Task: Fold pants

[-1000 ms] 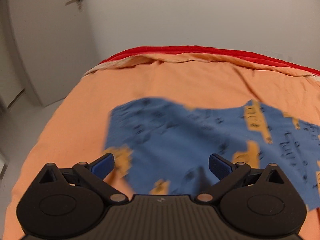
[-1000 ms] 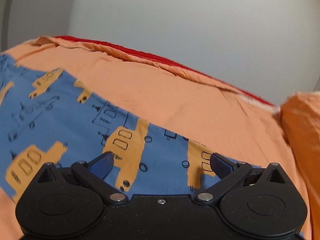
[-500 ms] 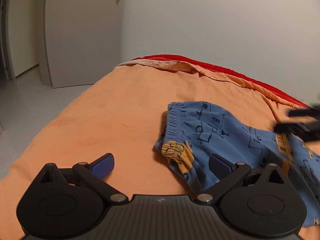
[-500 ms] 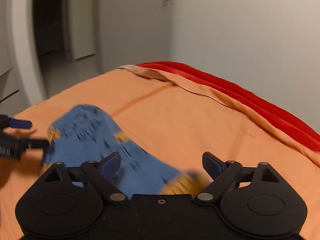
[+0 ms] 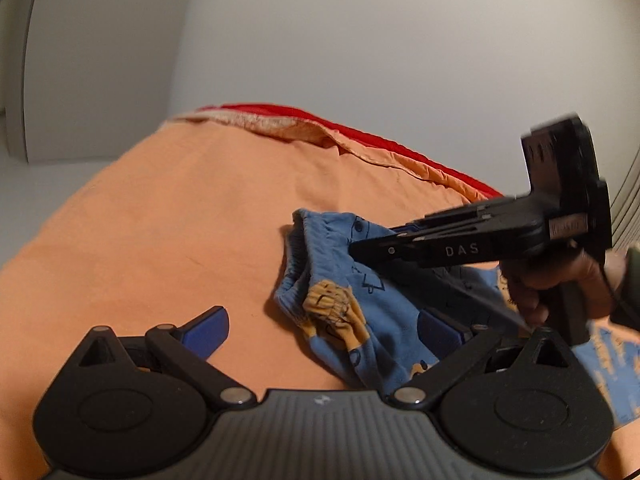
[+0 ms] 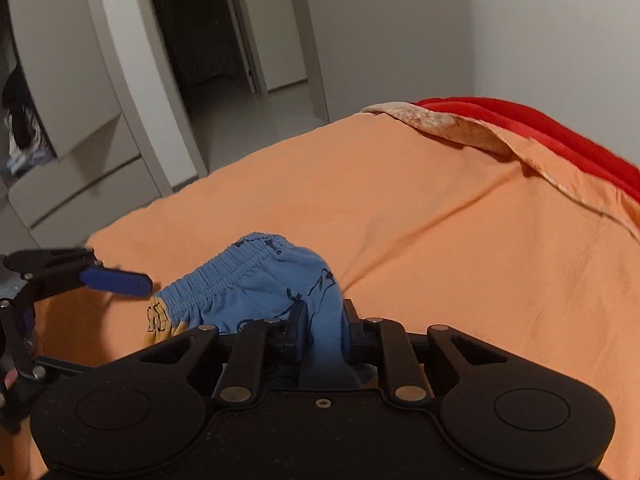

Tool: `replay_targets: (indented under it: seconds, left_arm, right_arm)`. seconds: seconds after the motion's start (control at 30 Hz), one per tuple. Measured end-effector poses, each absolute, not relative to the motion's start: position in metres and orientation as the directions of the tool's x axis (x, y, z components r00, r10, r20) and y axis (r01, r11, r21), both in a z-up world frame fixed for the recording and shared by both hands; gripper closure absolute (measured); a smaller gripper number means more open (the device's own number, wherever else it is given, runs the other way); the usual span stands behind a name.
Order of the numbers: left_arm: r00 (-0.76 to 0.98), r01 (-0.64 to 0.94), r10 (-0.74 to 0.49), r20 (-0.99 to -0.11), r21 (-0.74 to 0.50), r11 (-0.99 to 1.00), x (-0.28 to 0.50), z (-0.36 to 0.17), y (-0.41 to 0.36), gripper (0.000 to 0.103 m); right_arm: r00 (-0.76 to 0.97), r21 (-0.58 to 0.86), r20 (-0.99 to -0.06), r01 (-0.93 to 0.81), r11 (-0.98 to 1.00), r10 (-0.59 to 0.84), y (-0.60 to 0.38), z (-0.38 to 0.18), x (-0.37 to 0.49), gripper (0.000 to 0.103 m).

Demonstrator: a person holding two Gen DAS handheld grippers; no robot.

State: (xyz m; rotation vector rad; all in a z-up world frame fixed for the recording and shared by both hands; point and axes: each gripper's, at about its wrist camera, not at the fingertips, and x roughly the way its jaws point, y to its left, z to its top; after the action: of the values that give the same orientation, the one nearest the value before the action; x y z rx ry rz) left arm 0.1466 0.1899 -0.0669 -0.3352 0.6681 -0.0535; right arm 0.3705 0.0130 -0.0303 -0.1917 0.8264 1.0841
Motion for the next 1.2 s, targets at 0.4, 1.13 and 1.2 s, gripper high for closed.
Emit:
replay_targets:
  seconds: [0.4,1.13,1.2]
  left_arm:
    - [0.761,-0.115,-0.204,-0.615,-0.438,0.892,0.172,-0.078,0.207,0.075]
    - [0.754,-0.209,-0.056,-0.655,-0.32,0.924,0.145,-0.065,0.202,0.084]
    - [0.764,-0.194,-0.037,-0.644,-0.284,0.939,0.143,-0.061,0.195,0.08]
  right_arm:
    - [0.269,0.235,-0.645,-0.821,0.521,0.715,0.004,-0.032,0.36,0.075]
    - [0.914,-0.558,-0.405,-0.218,0.801,-0.034,-0.093,-0.051,0.239,0.003]
    - [0.905,-0.56,-0.406,-0.139,0.817,-0.124,-0.136,-0.05,0.237,0.001]
